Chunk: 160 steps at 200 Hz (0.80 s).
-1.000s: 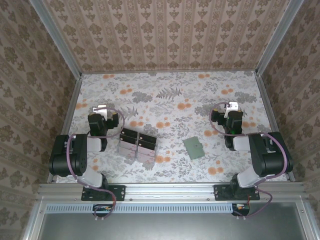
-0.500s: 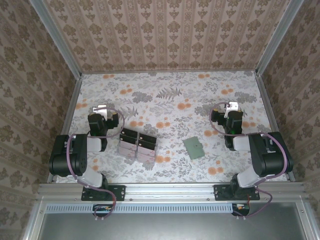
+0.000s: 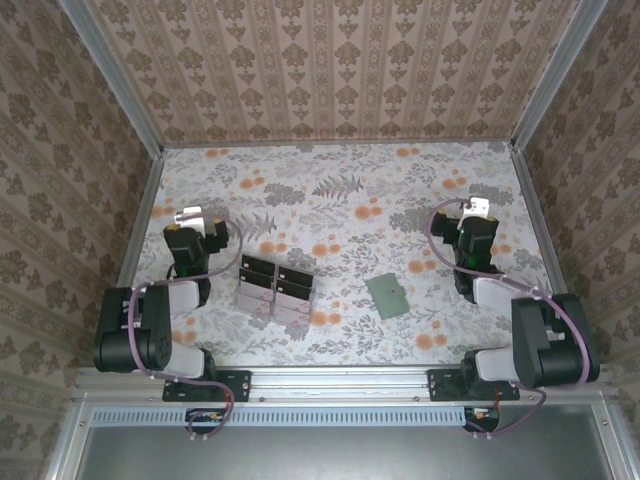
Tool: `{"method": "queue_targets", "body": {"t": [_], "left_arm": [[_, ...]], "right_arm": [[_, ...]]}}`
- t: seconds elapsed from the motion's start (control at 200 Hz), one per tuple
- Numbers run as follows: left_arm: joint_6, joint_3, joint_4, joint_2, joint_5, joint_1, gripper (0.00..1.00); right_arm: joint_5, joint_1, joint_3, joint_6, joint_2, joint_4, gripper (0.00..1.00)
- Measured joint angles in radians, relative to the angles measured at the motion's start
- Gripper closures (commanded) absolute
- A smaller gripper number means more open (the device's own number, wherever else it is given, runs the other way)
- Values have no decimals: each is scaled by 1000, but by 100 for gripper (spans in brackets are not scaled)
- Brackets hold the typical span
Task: Put the credit cards into the card holder
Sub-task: Move the storage box to the center of the table.
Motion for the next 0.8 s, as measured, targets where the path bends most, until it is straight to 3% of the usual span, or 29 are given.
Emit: {"method": "queue_targets", "body": {"t": [0.23,0.46,0.565,0.8], "left_arm": [[-36,7,-145,-129,-57,10,0],[-198,212,-557,-293,-73,15,0],[-267,285,-706,-364,-57,-20,0],[-383,296,-989,-510,-12,-192,0]], "right_arm": [[26,-2,206,190,-80,-336,0],[-170,36,303,258,-135,-603,1],[-216,153,326,256,-169,-718,1],[-242,512,350,269,-200,-883,4]]}}
